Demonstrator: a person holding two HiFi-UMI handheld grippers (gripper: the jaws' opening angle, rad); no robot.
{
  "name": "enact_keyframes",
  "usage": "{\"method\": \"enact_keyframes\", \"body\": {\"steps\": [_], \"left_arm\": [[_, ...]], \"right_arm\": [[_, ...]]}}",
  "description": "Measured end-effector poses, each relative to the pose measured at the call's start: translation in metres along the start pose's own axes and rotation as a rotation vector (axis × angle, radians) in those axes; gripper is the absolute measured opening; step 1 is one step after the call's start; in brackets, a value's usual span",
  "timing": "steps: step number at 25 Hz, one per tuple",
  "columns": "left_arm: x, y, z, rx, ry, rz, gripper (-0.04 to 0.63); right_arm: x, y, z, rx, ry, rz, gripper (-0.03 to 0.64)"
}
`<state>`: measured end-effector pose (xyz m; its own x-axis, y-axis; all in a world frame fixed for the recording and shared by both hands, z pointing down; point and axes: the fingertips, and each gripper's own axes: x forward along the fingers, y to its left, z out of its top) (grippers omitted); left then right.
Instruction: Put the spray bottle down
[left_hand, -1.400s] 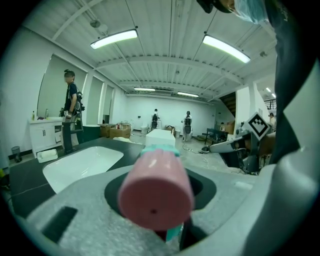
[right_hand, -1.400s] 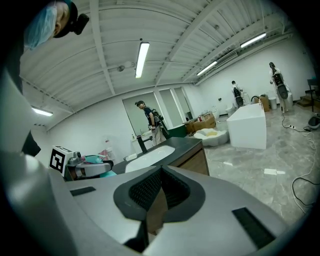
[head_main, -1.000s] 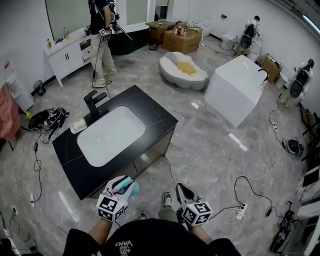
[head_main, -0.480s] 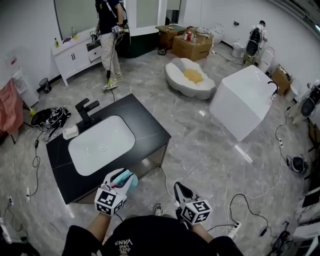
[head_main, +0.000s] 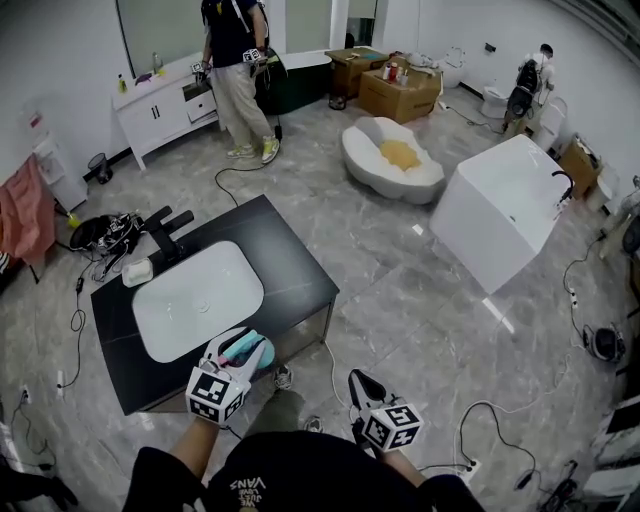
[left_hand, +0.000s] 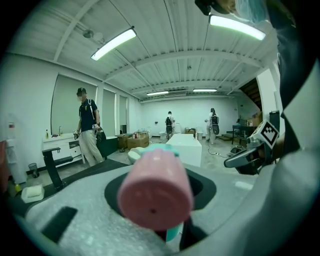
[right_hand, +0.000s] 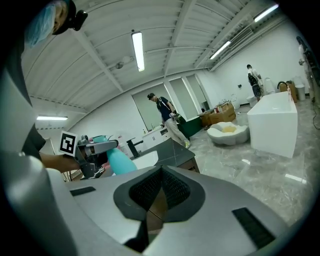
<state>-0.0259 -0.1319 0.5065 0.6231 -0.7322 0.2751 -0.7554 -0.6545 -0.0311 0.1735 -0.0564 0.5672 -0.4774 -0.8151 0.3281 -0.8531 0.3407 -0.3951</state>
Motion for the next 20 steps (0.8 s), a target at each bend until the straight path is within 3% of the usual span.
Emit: {"method": "enact_keyframes", "body": {"steps": [11, 20], "left_arm": [[0.111, 0.086, 0.044, 0.06, -0.064, -0.001, 0.144], [0.186, 0.16, 0.053, 0.07, -0.073, 0.001, 0.144]], "right_arm": [[0.064, -0.039, 0.055, -0.014, -0.029, -0.059, 0.002], [0.113, -0.057, 0.086, -0.017, -0.028, -0.115, 0.002]]}}
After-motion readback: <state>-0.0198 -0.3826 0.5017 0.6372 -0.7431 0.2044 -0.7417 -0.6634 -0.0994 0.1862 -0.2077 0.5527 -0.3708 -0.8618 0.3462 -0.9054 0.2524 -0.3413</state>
